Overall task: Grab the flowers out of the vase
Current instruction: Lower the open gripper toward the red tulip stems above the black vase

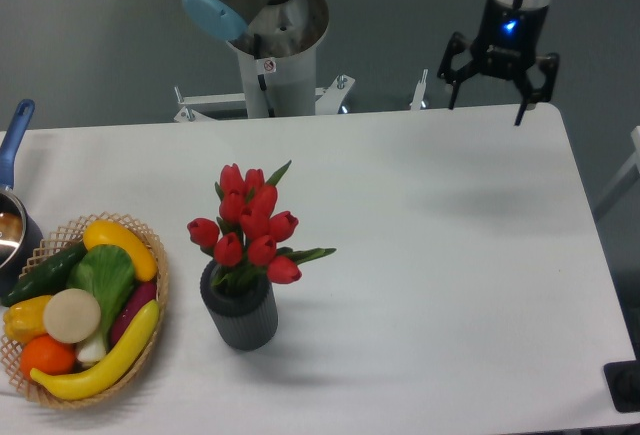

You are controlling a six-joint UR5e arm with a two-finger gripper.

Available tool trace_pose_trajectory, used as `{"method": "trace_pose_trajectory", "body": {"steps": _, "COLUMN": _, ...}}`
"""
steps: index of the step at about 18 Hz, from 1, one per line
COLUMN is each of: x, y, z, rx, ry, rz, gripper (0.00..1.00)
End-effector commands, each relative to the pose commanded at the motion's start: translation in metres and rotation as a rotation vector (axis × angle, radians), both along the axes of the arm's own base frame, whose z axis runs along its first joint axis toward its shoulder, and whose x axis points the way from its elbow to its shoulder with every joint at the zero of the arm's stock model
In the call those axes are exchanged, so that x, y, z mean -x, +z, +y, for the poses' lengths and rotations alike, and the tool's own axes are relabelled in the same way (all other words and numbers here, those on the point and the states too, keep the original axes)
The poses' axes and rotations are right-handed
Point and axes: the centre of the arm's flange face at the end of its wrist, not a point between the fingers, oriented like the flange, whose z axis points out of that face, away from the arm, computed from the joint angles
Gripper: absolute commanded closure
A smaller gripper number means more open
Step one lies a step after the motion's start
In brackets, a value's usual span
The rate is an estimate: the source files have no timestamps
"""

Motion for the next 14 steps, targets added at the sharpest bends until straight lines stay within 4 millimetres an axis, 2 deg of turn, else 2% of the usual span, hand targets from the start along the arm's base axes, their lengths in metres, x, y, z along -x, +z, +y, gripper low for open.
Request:
{"method": "trace_pose_trajectory", "body": {"steps": 2, "x": -0.009, "y": 0.002, "z": 0.020, "rx": -0.064, "ry": -0.043, "rz": -0.008, "gripper": 0.00}}
{"method": "trace_pose_trajectory", "body": {"steps": 6, "x": -0.027, "y": -0.010, "z": 0.052, "rx": -0.065, "ry": -0.157, "rz": -0.007, "gripper": 0.00}}
{"method": "trace_pose_trajectory", "body": {"steps": 9, "x": -0.042, "y": -0.035, "z": 0.072, "rx": -0.101, "ry": -0.332, "rz": 0.026, "gripper": 0.00}}
{"method": "trace_pose_trajectory", "body": {"steps": 10, "x": -0.042, "y": -0.049, "z": 0.083, "rx": -0.131, "ry": -0.365, "rz": 0.007, "gripper": 0.00}}
{"method": "trace_pose_trajectory", "body": {"steps": 12, "x": -0.046, "y": -0.063, "z": 0.095, "rx": -0.197, "ry": -0.385, "rz": -0.033, "gripper": 0.00}}
{"method": "trace_pose_trajectory", "body": {"steps": 14, "x": -0.055, "y": -0.074, "z": 0.118, "rx": -0.283, "ry": -0.435, "rz": -0.034, "gripper": 0.00}}
